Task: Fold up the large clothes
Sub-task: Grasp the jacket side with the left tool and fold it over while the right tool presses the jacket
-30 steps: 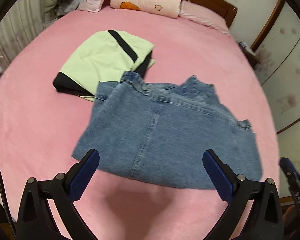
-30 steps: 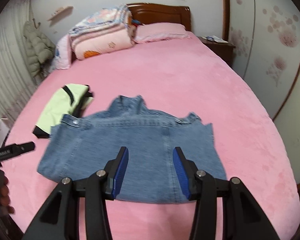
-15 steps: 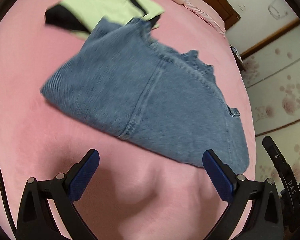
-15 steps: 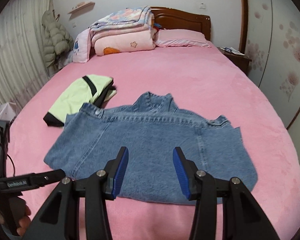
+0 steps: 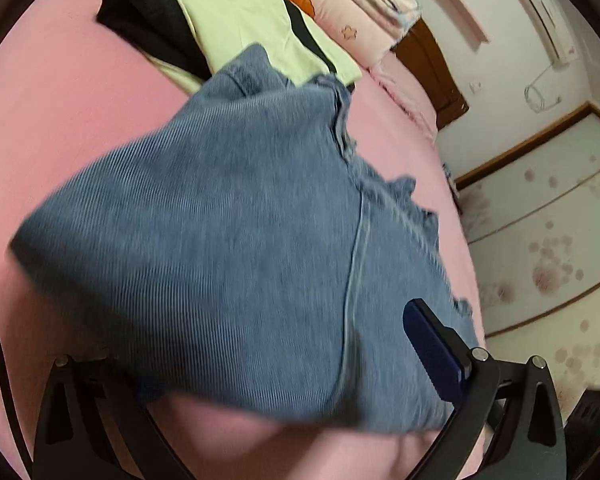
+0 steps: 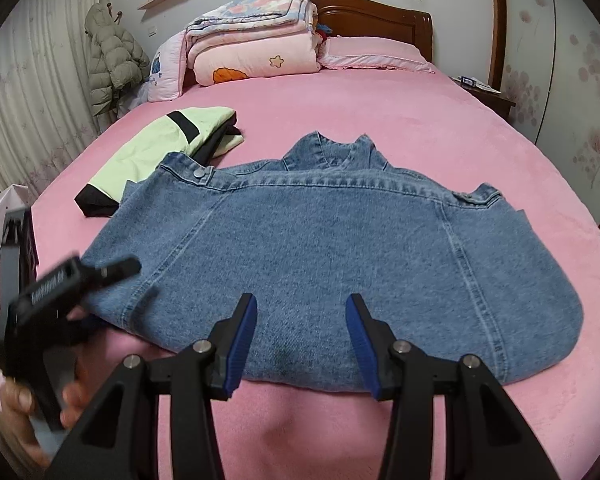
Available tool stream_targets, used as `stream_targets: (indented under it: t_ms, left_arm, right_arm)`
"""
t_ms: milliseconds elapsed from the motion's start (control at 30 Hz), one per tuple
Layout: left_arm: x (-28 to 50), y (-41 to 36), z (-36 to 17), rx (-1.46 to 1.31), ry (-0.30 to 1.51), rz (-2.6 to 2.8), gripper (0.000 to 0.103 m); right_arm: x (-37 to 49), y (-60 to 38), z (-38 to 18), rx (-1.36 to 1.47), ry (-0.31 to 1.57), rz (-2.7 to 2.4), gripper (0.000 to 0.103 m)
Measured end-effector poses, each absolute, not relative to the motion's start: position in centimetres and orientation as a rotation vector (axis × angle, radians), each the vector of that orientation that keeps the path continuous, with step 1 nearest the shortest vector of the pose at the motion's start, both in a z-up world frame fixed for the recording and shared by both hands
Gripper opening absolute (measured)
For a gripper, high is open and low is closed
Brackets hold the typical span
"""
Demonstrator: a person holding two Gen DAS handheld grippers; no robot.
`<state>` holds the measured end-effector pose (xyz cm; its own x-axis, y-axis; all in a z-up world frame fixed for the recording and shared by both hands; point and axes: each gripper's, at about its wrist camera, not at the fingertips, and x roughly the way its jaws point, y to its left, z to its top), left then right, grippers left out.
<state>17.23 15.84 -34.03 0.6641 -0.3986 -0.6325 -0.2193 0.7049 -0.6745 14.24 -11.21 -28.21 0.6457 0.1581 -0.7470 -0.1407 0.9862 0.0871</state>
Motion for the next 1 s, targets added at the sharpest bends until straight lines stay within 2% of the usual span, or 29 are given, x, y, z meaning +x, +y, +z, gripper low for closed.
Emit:
stream_targets:
  t_ms: [100,167,200,233,267,300,367,467,667,933,1000]
  left_arm:
    - [18.5,16.6,-34.2,-0.848,0.842,-0.099,0.1]
    - [18.9,16.6,-34.0,-0.858,0.839,-0.066,0.088]
    - [19.0,16.6,-33.8,-0.86,0.838,-0.05,0.082]
    - [18.9,16.6,-33.6,-0.857,0.839,-0.026,0.065]
    - [18.9,16.6,-33.4,-0.849,0.843,-0.008,0.044]
    - [18.7,16.6,-33.2,-0.836,0.853,0.014,0.033]
    - [18.4,16.6,-32.6,-0.822,0.858,0.022,0.018]
    - [18.3,15.3,-30.7,-0.743,0.831,0.006,0.012]
    - [17.5,10.2,-24.4,-0.497,0.704,-0.092,0.011]
    - [17.4,1.5,-18.6,-0.33,0.602,-0.284,0.011]
    - [17.6,-0.9,-17.9,-0.295,0.591,-0.333,0.011]
  right_arm:
    - [14.7,-11.2,-29.0,0.019,0.848,0.161,0.046]
    - [15.0,-11.1,-29.4,0.009,0.838,0.148,0.043]
    - [15.3,-11.1,-29.5,0.002,0.828,0.141,0.037]
    - [15.6,-11.0,-29.7,-0.009,0.823,0.134,0.034]
    - [15.9,-10.9,-29.8,-0.019,0.824,0.129,0.026]
    - [16.3,-10.7,-30.1,-0.029,0.827,0.129,0.017]
    - [17.1,-10.5,-30.7,-0.038,0.833,0.131,0.012]
    - [17.9,-10.2,-32.1,-0.06,0.867,0.121,0.004]
    - [18.2,-10.0,-35.0,-0.082,0.914,0.155,0.004]
    - [18.6,-12.4,-35.0,0.06,0.937,0.264,0.004]
    - [18.7,-13.5,-34.6,0.128,0.952,0.305,0.001]
